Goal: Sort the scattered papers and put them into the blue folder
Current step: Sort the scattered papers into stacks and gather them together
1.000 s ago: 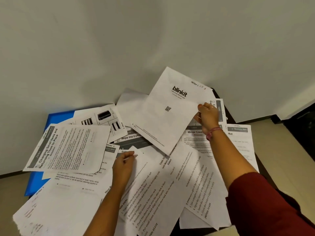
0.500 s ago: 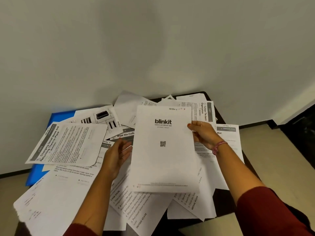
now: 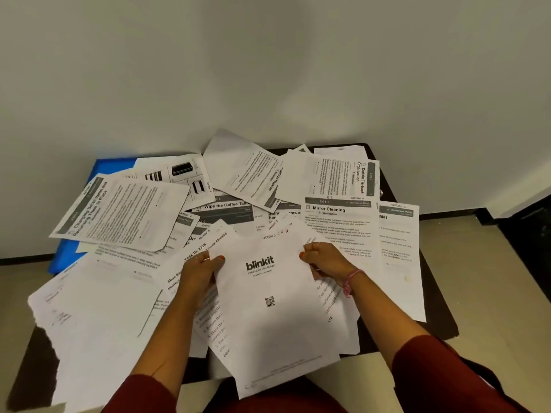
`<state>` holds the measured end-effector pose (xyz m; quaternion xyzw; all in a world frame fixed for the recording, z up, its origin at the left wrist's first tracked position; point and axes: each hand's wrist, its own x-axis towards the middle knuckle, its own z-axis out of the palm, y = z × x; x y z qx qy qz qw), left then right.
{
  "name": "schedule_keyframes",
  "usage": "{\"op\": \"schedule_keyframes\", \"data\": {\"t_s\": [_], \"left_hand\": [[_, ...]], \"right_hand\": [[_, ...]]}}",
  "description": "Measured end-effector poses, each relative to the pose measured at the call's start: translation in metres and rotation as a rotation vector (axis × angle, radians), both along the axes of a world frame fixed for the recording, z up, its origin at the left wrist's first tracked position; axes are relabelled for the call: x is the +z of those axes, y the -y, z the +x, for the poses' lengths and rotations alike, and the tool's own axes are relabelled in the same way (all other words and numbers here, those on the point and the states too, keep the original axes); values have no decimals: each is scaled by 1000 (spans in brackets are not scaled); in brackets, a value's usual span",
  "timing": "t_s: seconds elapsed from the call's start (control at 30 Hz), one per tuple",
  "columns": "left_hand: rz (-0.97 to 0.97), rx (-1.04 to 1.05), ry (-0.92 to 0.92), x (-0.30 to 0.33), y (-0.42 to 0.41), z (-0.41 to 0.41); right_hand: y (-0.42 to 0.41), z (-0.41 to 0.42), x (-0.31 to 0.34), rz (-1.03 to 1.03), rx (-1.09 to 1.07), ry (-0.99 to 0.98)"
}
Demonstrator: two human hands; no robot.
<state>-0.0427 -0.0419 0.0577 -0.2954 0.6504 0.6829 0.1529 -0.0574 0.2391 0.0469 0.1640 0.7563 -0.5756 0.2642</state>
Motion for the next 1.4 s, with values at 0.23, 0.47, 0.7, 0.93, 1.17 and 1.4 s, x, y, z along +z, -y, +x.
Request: {"op": "schedule_keyframes", "data": {"t_s": [0.23,0.47,0.7,0.93,1.17,1.4], "left_hand": [[-239,-18,-37,-18,4,12],[-248,54,-77,-27,2,17],[-203,121,-132,-26,-2,21],[-42,120,-142,-24,-1,19],[31,102,-202,-11,0,13],[165,67,-276,10,-4,7]], "right_hand": [[3,-19,-18,188,-57,-164],[-1,-45,-32,669,155,-134],[2,-54,-31,838,228,-82],[-11,-56,-8,379,5,-278],[-42,-65,30,275,-106,-402],[-64,-76,55,177,-311,-455]]}}
